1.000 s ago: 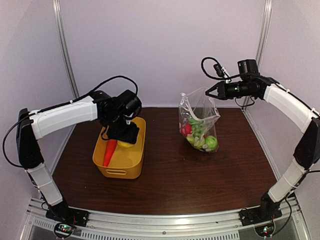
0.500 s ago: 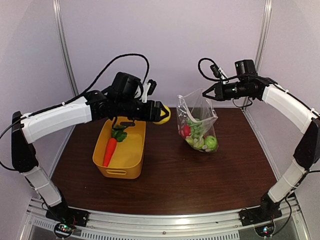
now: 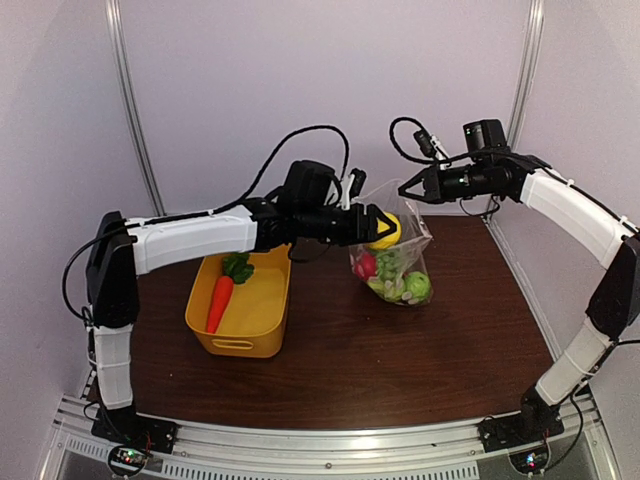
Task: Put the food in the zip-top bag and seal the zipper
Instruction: Place the fake fruit in the zipper food storage bag.
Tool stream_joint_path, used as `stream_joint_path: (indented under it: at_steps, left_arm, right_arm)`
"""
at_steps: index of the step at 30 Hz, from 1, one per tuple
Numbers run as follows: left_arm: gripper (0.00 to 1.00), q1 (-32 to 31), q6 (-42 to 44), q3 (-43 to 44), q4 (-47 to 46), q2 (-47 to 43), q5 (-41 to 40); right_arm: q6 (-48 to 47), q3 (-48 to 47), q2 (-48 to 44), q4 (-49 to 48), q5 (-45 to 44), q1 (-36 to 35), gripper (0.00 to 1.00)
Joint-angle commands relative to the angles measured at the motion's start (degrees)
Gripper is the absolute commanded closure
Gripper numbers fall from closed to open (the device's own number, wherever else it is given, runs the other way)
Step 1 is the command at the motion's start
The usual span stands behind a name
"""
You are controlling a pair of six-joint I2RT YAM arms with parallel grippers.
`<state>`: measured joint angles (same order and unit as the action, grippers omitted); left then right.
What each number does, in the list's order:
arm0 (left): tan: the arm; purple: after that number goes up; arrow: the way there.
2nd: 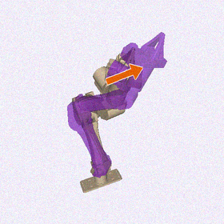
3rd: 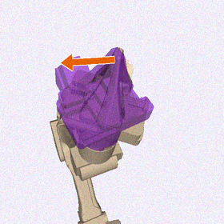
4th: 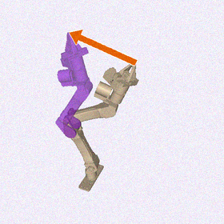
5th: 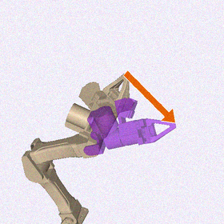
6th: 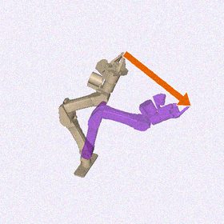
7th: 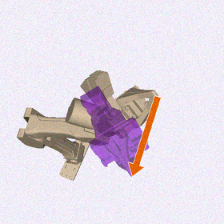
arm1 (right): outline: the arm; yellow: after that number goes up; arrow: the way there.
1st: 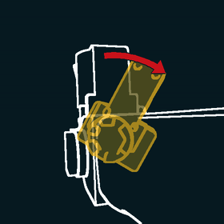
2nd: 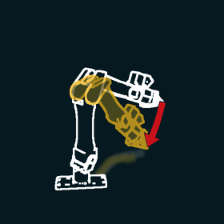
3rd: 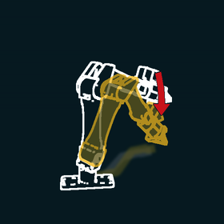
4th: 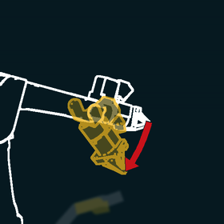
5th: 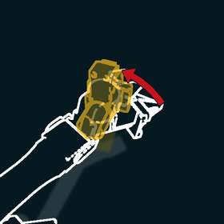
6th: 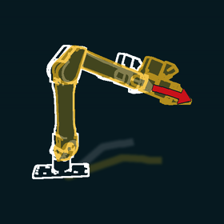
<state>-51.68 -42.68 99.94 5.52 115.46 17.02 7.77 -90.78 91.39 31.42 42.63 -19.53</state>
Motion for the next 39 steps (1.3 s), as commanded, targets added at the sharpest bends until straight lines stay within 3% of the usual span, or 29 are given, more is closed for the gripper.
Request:
stream_joint_path:
  at_steps: [1,13,17,29,30,32,39]
  left_arm:
    - [0.61,-0.08,-5.03,6.11,-2.34,2.95,-0.45]
    - [0.59,0.09,-11.23,15.62,8.23,10.88,-9.91]
    - [0.48,0.09,-9.94,19.96,12.92,12.74,-11.17]
    - [0.34,-0.04,-7.86,20.25,14.13,10.87,-10.32]
    - [0.27,-0.08,-7.44,20.13,13.9,10.24,-10.17]
    - [0.04,-0.09,-6.42,20.12,13.54,8.95,-9.9]
    - [0.02,-0.09,-3.61,19.49,15.87,3.25,-10.02]
  right_arm:
    - [0.57,-2.71,0.64,-2.12,0.95,-0.98,1.0]
    - [2.21,-2.92,0.47,-2.86,4.65,-2.51,1.0]
    - [1.86,-2.91,0.3,-2.63,5.07,-3.48,1.0]
    - [2.34,-3.13,1.17,-3.1,4.59,-3.53,1.0]
    - [2.34,-3.16,1.28,-3.07,4.5,-3.57,1.0]
    - [2.34,-3.38,1.51,-2.99,4.26,-3.58,1.0]
    - [1.02,-4.53,1.24,-1.93,3.16,-3.26,1.0]
